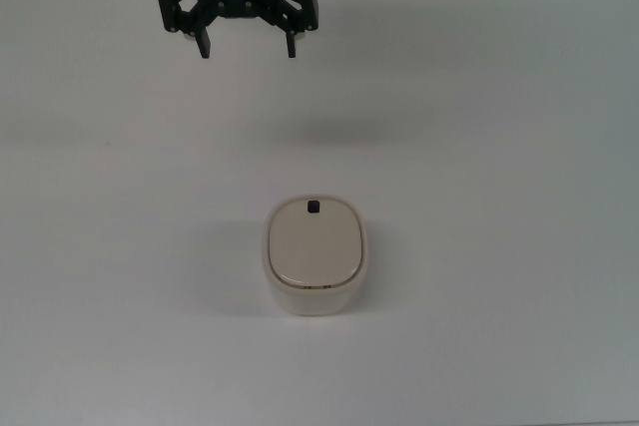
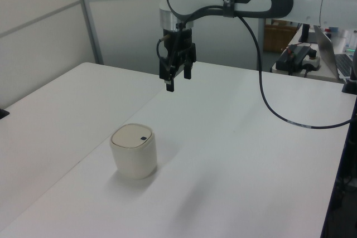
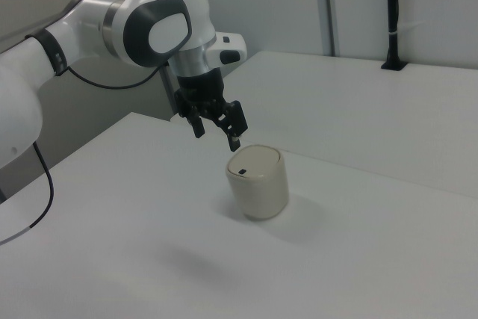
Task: Open the trash can
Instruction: 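Move the gripper down toward the lid tab of the cream trash can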
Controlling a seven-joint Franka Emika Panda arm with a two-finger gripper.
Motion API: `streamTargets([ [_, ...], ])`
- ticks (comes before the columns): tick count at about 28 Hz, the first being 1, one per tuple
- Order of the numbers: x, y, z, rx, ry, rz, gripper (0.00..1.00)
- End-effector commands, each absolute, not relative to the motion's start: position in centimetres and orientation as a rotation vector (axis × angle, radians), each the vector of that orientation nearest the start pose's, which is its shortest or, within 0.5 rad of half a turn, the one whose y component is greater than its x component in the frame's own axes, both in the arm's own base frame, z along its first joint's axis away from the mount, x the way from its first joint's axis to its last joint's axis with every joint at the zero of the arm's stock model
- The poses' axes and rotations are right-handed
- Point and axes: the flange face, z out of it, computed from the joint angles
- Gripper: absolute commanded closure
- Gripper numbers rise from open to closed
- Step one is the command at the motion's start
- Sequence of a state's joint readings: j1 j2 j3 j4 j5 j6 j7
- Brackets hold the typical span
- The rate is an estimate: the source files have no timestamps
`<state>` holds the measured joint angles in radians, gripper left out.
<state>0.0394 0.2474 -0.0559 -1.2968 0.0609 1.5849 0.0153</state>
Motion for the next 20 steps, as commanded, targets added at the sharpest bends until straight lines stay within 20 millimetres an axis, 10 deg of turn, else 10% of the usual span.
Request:
streamTargets([
  [1,63.3,-1.3,61.3,-3.118,0.088,-0.135,0.0],
  [11,64.1,-0.7,60.6,-3.124,0.077,-0.174,0.0],
  [20,65.6,0.1,58.7,-3.122,0.068,-0.192,0.44],
])
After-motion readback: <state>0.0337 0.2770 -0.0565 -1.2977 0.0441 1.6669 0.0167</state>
